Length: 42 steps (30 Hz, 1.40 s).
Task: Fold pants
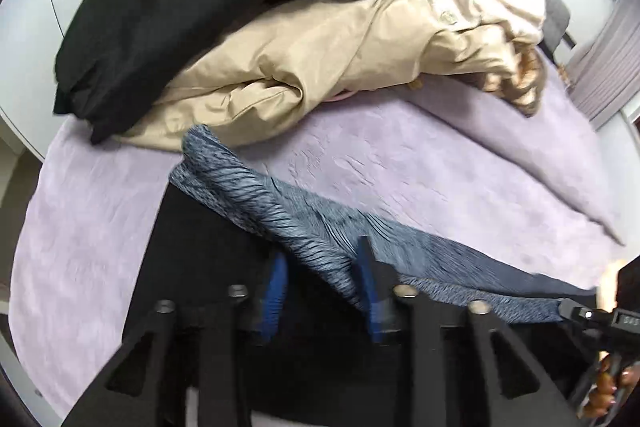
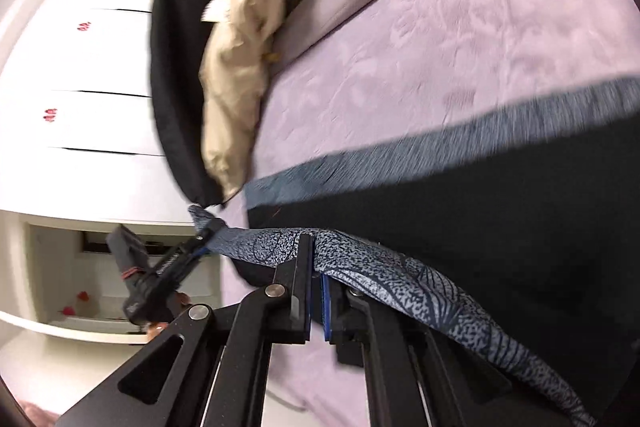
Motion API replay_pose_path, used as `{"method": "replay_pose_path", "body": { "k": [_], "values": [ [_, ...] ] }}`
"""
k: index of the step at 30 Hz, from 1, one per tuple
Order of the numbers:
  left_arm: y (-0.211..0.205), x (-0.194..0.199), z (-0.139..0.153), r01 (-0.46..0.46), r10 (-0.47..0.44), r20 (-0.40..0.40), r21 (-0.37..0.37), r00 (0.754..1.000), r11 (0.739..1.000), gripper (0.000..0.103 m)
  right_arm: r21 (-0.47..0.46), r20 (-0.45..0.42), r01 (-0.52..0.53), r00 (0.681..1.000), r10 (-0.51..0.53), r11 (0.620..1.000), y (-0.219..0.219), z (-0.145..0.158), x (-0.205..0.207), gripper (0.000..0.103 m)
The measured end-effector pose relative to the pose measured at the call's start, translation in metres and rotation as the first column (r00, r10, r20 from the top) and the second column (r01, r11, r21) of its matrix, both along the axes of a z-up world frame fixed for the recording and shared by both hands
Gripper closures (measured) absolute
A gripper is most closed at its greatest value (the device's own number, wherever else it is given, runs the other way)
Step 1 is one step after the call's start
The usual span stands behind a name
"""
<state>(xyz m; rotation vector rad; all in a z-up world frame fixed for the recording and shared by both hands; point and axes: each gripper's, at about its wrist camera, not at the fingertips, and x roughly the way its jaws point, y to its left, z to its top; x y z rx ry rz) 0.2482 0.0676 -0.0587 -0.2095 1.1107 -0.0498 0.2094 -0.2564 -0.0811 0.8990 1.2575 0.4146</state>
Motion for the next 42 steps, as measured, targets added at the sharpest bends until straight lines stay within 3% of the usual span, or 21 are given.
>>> {"method": "replay_pose_path", "body": {
  "k": [2,6,8,10,13,16,19,20,22,25,27,30,34,37,39,42],
  "values": [
    [0.003,0.013,-0.019,-0.028,0.029,-0.008,0.054,1.000,0.998,0.029,-0.037,-0.045,-0.001,0.999,-0.001,0.999,0.000,-0.020,0.019,0.094],
    [0.022,0.020,-0.035,-0.091,0.097,-0.076,0.076,0.992,0.993,0.030,-0.057,-0.069,0.019,0.997,-0.023,0.998,0.003,-0.039,0.031,0.083],
    [0.027,0.011,-0.023,-0.088,0.094,-0.058,0.098,0.994,0.991,0.030,-0.023,-0.042,0.039,0.998,-0.040,0.999,0.001,-0.030,0.026,0.044],
    [0.018,0.001,-0.013,-0.020,0.029,-0.057,0.158,0.998,0.987,0.030,-0.030,-0.019,0.039,0.999,-0.040,0.999,-0.004,-0.012,0.018,0.031],
    [-0.008,-0.020,-0.002,0.085,-0.074,-0.065,0.195,0.995,0.977,0.029,-0.091,0.018,0.043,0.999,-0.042,0.995,-0.012,0.025,-0.007,0.031],
    [-0.050,-0.050,0.002,0.214,-0.200,-0.095,0.173,0.975,0.961,0.029,-0.196,0.028,0.073,0.997,-0.069,0.978,-0.030,0.059,-0.044,0.031],
    [-0.106,-0.081,0.002,0.358,-0.342,-0.131,0.126,0.930,0.925,0.029,-0.319,0.000,0.115,0.993,-0.121,0.941,-0.056,0.083,-0.084,0.031],
    [-0.130,-0.093,0.000,0.414,-0.398,-0.139,0.118,0.907,0.903,0.029,-0.366,-0.012,0.136,0.989,-0.151,0.921,-0.069,0.090,-0.102,0.031],
    [-0.176,-0.116,-0.002,0.508,-0.490,-0.151,0.111,0.858,0.854,0.029,-0.407,-0.030,0.169,0.980,-0.199,0.898,-0.097,0.099,-0.130,0.031],
    [-0.232,-0.141,-0.004,0.586,-0.570,-0.160,0.076,0.806,0.807,0.029,-0.419,-0.067,0.210,0.963,-0.260,0.884,-0.131,0.107,-0.173,0.031],
    [-0.271,-0.157,-0.009,0.627,-0.614,-0.171,0.035,0.771,0.778,0.029,-0.397,-0.103,0.243,0.946,-0.306,0.885,-0.157,0.101,-0.206,0.031],
    [-0.319,-0.175,-0.019,0.658,-0.643,-0.196,0.021,0.741,0.752,0.029,-0.329,-0.166,0.308,0.912,-0.376,0.893,-0.188,0.081,-0.252,0.031],
    [-0.357,-0.183,-0.028,0.670,-0.652,-0.224,0.002,0.724,0.743,0.029,-0.213,-0.255,0.406,0.855,-0.451,0.889,-0.209,0.053,-0.308,0.032],
    [-0.370,-0.188,-0.031,0.678,-0.655,-0.232,0.026,0.719,0.735,0.029,-0.062,-0.333,0.481,0.816,-0.472,0.874,-0.209,0.028,-0.339,0.038],
    [-0.370,-0.181,-0.035,0.680,-0.654,-0.245,0.031,0.715,0.732,0.029,0.000,-0.366,0.506,0.802,-0.471,0.862,-0.204,0.015,-0.350,0.043],
    [-0.379,-0.180,-0.038,0.683,-0.653,-0.252,0.042,0.714,0.730,0.029,0.112,-0.380,0.567,0.783,-0.492,0.816,-0.197,0.000,-0.356,0.067]
  ]
}}
